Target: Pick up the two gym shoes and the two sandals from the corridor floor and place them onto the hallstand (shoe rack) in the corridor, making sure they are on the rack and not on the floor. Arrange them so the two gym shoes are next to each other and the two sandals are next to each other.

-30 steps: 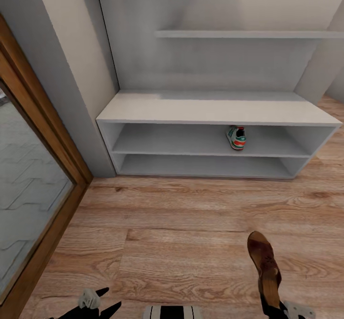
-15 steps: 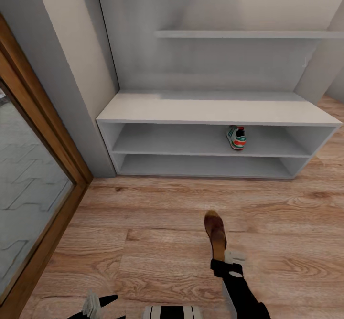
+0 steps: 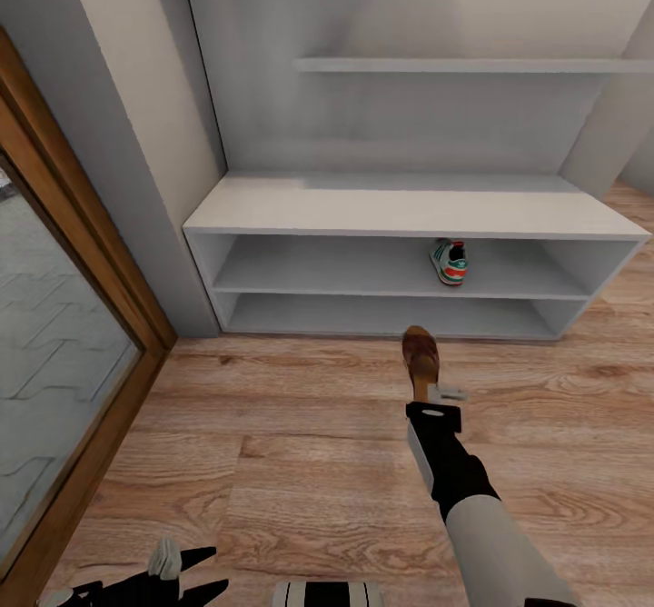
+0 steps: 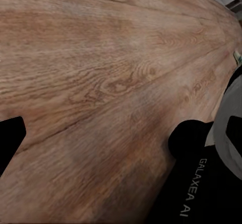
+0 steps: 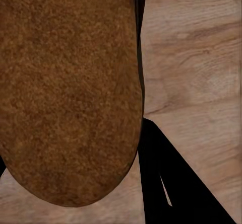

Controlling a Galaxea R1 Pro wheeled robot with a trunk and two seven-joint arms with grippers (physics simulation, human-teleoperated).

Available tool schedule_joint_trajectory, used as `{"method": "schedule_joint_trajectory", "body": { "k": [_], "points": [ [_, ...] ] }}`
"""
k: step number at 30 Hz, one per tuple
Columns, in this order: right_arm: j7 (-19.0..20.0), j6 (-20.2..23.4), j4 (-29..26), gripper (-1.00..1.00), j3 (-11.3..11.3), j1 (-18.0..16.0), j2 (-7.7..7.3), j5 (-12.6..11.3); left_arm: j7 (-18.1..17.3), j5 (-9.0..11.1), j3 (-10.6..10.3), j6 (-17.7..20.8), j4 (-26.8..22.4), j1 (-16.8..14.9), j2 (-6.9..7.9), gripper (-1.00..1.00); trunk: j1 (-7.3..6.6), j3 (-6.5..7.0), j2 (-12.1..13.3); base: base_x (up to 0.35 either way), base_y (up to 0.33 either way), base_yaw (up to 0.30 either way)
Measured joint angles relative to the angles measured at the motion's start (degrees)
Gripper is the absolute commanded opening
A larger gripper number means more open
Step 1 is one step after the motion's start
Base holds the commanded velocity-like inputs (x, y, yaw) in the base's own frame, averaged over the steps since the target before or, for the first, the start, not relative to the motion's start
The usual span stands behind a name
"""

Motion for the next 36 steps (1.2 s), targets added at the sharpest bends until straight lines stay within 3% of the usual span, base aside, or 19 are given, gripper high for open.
{"method": "schedule_joint_trajectory", "body": {
  "k": [9,10,12,15,36],
  "points": [
    [0.04,0.11,-4.36,-1.00,0.51,-0.14,0.00,0.03,0.06,-0.15,-0.14,0.08,-4.36,0.22,-0.04,1.00,0.00,0.00,0.00,0.000,0.000,0.000],
    [0.05,0.10,-4.70,-1.00,0.93,-0.14,0.00,0.00,0.07,-0.16,-0.14,0.08,-4.46,0.22,-0.07,1.00,0.00,0.00,0.00,0.000,0.000,0.000],
    [0.09,0.06,-5.54,-1.00,3.88,-0.14,0.01,-0.10,0.16,-0.20,-0.15,0.10,-4.73,0.21,-0.16,1.00,0.00,0.00,0.00,0.000,0.000,0.000],
    [0.11,0.08,-5.75,-1.00,5.85,-0.15,0.01,-0.02,0.41,-0.27,-0.15,0.15,-4.84,0.21,-0.19,1.00,0.00,0.00,0.00,0.000,0.000,0.000],
    [0.02,0.09,-6.10,-1.00,6.38,-0.06,0.01,0.04,0.70,-0.26,-0.23,0.11,-5.05,0.22,-0.30,1.00,0.00,-1.20,0.00,0.000,0.000,0.145]
  ]
}}
